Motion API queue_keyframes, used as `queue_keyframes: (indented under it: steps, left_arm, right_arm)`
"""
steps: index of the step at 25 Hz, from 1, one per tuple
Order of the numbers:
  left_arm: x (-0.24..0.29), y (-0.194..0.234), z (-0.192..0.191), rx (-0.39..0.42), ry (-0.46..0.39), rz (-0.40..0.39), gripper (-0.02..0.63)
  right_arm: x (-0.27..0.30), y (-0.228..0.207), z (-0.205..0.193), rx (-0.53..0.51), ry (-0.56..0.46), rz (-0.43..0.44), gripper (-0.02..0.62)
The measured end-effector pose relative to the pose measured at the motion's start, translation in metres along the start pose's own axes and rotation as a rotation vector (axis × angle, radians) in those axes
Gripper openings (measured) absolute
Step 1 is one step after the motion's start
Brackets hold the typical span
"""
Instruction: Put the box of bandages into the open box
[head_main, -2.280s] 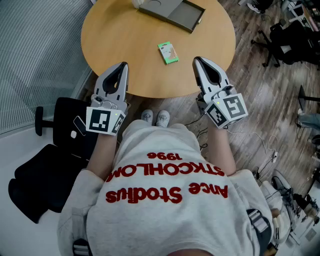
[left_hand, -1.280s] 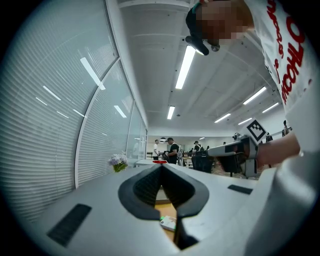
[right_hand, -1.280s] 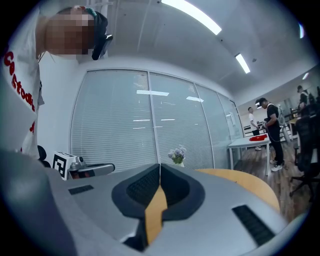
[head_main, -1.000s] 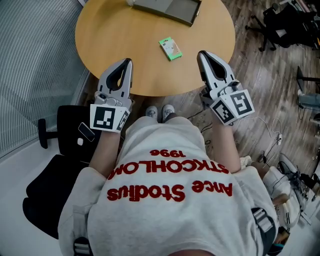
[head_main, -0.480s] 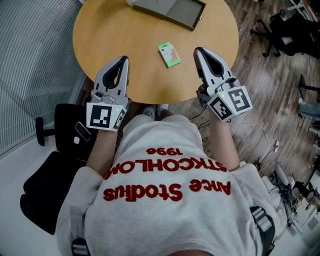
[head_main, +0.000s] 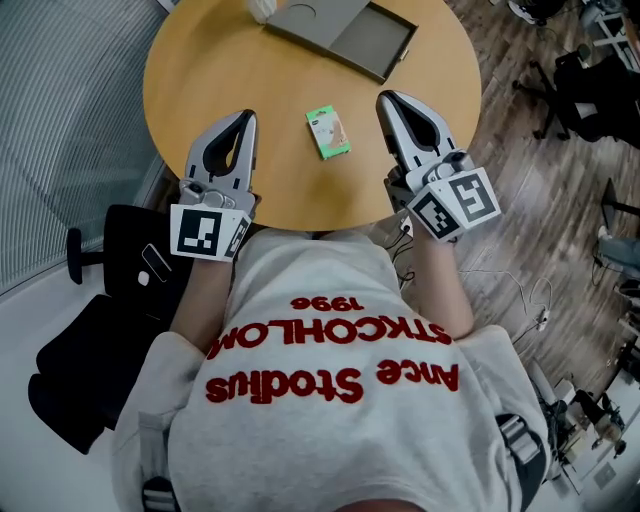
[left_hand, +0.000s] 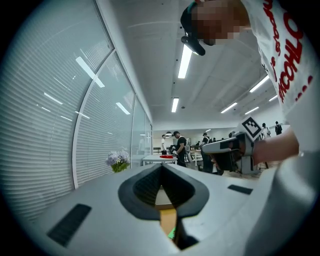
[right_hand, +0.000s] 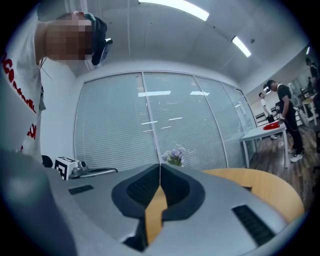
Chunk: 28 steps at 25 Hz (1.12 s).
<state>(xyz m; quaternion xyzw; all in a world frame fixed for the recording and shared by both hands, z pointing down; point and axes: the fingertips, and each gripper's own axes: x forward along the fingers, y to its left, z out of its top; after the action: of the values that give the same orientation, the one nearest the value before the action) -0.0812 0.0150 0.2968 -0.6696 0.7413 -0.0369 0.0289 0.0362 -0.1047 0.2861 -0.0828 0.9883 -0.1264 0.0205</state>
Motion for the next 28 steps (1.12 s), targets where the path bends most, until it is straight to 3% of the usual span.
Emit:
queue_keyframes:
  steps: [10, 22, 28]
  left_arm:
    - [0.008, 0.012, -0.008, -0.013, 0.006, -0.022, 0.003]
    - [0.035, 0.030, -0.018, -0.042, -0.008, -0.122, 0.003]
    - [0.049, 0.035, -0.026, -0.067, -0.008, -0.155, 0.003]
  right_arm:
    - [0.028, 0.002, -0.016, 0.034, 0.030, 0.005, 0.009]
    - [0.050, -0.004, -0.036, 0.028, 0.076, -0.087, 0.011]
    - [0.059, -0.021, -0.088, 0.050, 0.264, -0.142, 0.011]
